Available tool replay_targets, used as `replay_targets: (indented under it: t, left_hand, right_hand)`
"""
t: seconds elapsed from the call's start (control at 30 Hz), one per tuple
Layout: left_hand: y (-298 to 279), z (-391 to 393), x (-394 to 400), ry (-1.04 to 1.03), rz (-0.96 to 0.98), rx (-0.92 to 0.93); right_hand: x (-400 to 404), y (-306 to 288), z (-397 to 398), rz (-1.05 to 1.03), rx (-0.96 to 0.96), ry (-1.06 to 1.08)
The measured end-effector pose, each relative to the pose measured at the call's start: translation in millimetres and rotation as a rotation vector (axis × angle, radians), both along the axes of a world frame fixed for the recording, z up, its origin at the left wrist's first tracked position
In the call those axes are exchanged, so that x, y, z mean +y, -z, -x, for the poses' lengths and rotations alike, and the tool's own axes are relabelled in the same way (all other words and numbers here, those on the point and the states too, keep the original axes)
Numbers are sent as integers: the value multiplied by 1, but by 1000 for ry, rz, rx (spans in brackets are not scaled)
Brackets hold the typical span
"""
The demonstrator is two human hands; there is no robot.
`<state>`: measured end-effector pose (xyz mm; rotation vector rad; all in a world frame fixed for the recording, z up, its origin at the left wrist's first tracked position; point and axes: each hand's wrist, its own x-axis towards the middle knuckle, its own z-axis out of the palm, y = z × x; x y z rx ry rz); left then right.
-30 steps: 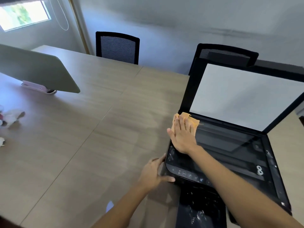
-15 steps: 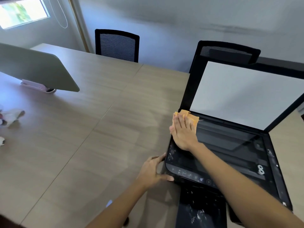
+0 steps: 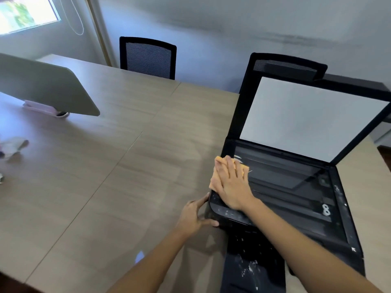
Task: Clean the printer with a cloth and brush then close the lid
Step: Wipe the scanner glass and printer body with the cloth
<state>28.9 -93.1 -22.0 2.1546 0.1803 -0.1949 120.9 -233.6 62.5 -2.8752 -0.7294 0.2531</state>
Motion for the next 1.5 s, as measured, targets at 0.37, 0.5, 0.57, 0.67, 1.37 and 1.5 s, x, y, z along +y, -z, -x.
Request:
replay_targets:
  t: [0.37,0.5,0.57,0.67,1.37,1.5]
  left_hand:
    - [-7,6,-7,-23,13,-22]
    - [-4,11,-8,-17,8,-38]
    - [-3,11,-9,-11,11,-31]
    - [-1,10,-8,-7,13,-43]
    - [-16,13,-10,-7,56,-21]
    - [-4,12,-7,3,78,-37]
  right_hand:
    - [5,-4,15,-21,4,157]
    - [-18,-7,55,-41,39,-104]
    - [-45,-8,57,-18,24,-120]
    - [-35,0,41,23,-6,100]
    - [-81,10,100,-81,-165,62]
    - [-156,16,107,-60,-187,435]
